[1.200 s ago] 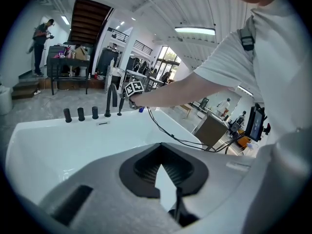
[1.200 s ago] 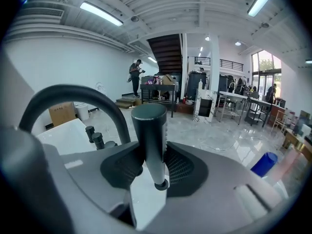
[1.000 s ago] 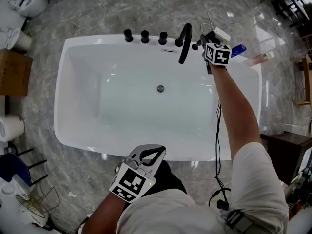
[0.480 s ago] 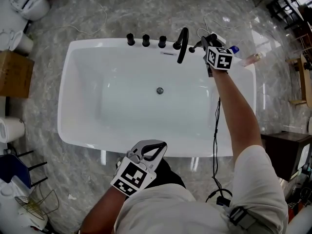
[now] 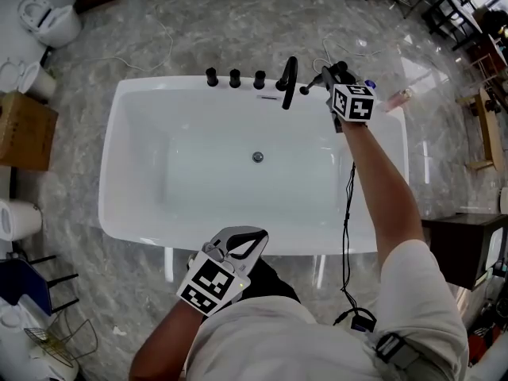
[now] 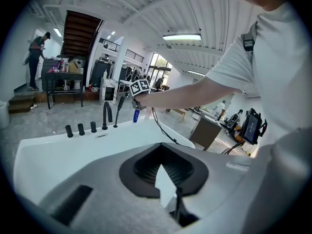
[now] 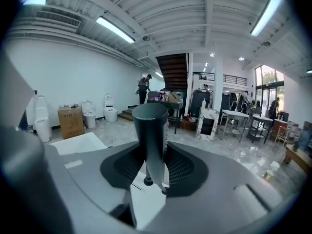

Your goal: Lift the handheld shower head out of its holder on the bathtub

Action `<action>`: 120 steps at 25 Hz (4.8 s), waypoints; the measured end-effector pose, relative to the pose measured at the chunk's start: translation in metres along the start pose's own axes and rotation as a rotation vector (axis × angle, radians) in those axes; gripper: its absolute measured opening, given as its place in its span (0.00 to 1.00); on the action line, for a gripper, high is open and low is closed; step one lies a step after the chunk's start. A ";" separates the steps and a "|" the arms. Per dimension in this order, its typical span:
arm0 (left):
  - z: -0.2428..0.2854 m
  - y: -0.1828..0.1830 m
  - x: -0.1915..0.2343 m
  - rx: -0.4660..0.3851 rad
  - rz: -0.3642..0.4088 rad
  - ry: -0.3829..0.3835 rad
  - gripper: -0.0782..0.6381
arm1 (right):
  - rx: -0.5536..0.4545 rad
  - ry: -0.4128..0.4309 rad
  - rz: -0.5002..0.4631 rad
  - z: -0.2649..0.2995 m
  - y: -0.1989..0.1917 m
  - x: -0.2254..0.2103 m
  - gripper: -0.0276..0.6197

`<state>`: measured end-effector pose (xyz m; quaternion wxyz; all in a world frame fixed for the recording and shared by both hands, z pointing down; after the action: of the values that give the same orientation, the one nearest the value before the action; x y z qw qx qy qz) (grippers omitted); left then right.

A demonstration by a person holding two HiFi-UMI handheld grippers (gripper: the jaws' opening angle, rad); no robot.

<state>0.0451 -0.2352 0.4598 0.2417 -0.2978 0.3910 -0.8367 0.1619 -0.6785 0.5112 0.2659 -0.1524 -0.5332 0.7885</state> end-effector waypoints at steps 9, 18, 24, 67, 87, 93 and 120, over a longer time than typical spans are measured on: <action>-0.014 0.001 -0.016 0.000 0.026 -0.009 0.12 | -0.058 0.017 -0.020 -0.046 0.036 0.011 0.27; -0.027 0.002 -0.034 -0.014 0.045 -0.033 0.12 | -0.108 0.034 -0.054 -0.090 0.066 0.025 0.27; -0.035 0.002 -0.050 -0.024 0.061 -0.040 0.12 | -0.140 0.035 -0.058 -0.122 0.079 0.027 0.27; -0.121 -0.028 -0.136 -0.093 0.232 -0.154 0.12 | -0.416 -0.059 -0.083 -0.415 0.163 0.124 0.27; -0.168 -0.069 -0.182 -0.122 0.274 -0.204 0.12 | -0.506 -0.058 -0.134 -0.554 0.168 0.213 0.27; -0.180 -0.076 -0.193 -0.129 0.289 -0.218 0.12 | -0.503 -0.077 -0.125 -0.577 0.155 0.230 0.27; -0.208 -0.086 -0.202 -0.147 0.310 -0.210 0.12 | -0.421 -0.079 -0.065 -0.601 0.092 0.273 0.27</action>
<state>0.0302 0.0494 0.3579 0.3847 -0.3363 0.4650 -0.7229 0.2319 -0.0896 0.2072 0.2325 -0.1563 -0.7009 0.6560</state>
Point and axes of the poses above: the fingertips, and each gripper's own axes: z forward along the fingers, x to its left, y out of its top, the point moved 4 cm from there along -z, backward along the fingers, and after that the axes turned 1 degree about z, right-handed, at the moved point
